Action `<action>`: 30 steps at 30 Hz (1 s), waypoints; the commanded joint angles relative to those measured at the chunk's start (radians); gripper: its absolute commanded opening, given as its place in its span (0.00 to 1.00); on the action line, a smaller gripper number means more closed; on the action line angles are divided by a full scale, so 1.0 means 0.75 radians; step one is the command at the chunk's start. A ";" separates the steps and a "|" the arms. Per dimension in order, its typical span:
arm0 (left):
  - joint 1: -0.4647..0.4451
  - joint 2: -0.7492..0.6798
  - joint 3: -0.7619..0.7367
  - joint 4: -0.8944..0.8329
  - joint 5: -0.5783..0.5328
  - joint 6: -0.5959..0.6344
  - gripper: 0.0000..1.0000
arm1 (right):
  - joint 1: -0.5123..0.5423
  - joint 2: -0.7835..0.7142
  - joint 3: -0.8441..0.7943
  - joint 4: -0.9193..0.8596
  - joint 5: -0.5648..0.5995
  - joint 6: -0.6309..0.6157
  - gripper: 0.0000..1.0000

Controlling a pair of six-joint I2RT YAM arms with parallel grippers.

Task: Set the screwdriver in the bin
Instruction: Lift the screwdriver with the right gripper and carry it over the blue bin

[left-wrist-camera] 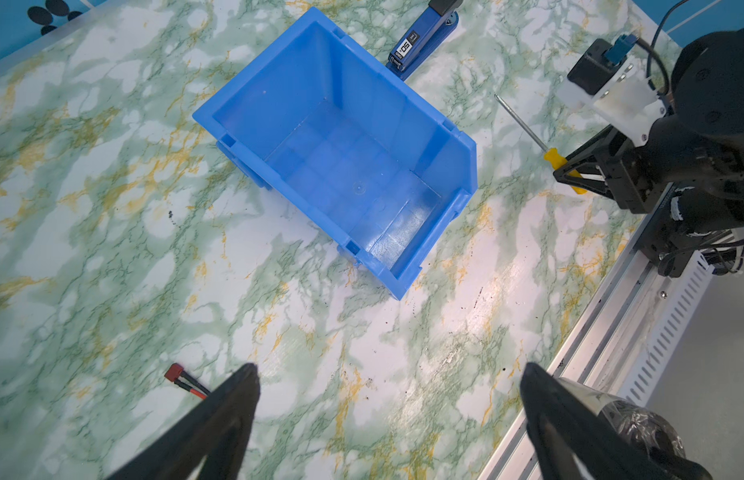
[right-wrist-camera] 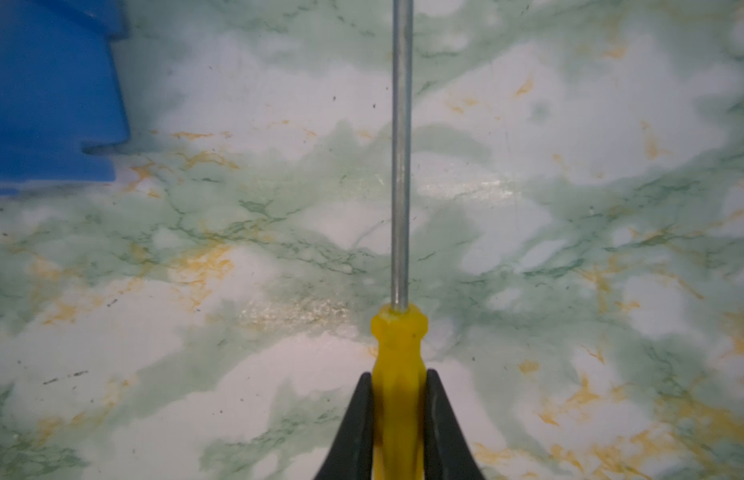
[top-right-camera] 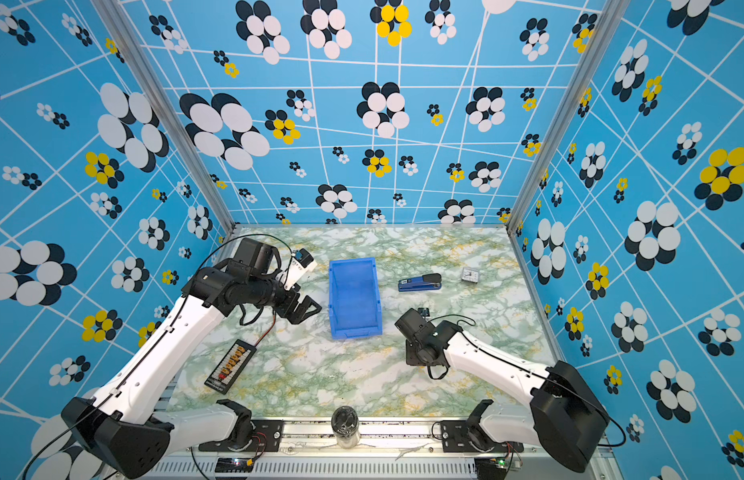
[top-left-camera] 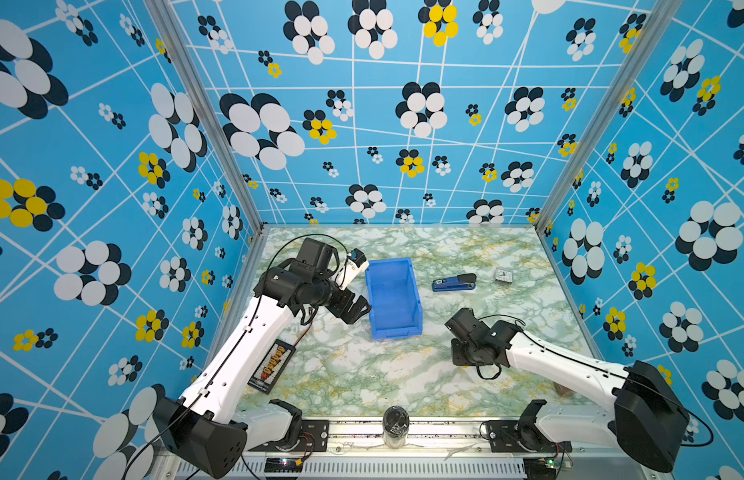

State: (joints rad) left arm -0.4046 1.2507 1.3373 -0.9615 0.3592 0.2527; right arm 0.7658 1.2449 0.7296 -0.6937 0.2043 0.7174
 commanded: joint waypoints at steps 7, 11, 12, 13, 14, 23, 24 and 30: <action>-0.054 -0.015 0.003 0.005 -0.009 0.036 0.99 | 0.012 -0.050 0.334 -0.234 0.103 -0.146 0.18; -0.054 -0.024 -0.007 -0.019 -0.117 0.005 0.99 | 0.011 0.029 0.485 -0.270 0.087 -0.218 0.18; -0.054 -0.031 -0.013 -0.019 -0.148 0.012 0.99 | 0.010 0.047 0.516 -0.270 0.079 -0.233 0.18; -0.054 -0.043 -0.026 -0.014 -0.172 0.022 0.99 | 0.011 0.075 0.553 -0.267 0.067 -0.250 0.18; -0.054 -0.058 -0.042 -0.009 -0.189 0.034 0.99 | 0.012 0.103 0.593 -0.265 0.054 -0.266 0.18; -0.054 -0.183 -0.153 0.001 -0.222 0.060 0.99 | 0.022 0.326 0.834 -0.180 -0.070 -0.344 0.19; -0.054 -0.195 -0.165 0.003 -0.235 0.062 0.99 | 0.029 0.351 0.852 -0.169 -0.080 -0.348 0.19; -0.049 -0.256 -0.205 0.006 -0.229 0.058 0.99 | 0.063 0.523 0.974 -0.138 -0.122 -0.370 0.18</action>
State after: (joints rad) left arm -0.4408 1.0817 1.2026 -0.9573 0.1928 0.2855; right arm 0.8005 1.5963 1.4193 -0.8173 0.1459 0.4622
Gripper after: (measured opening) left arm 0.992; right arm 0.186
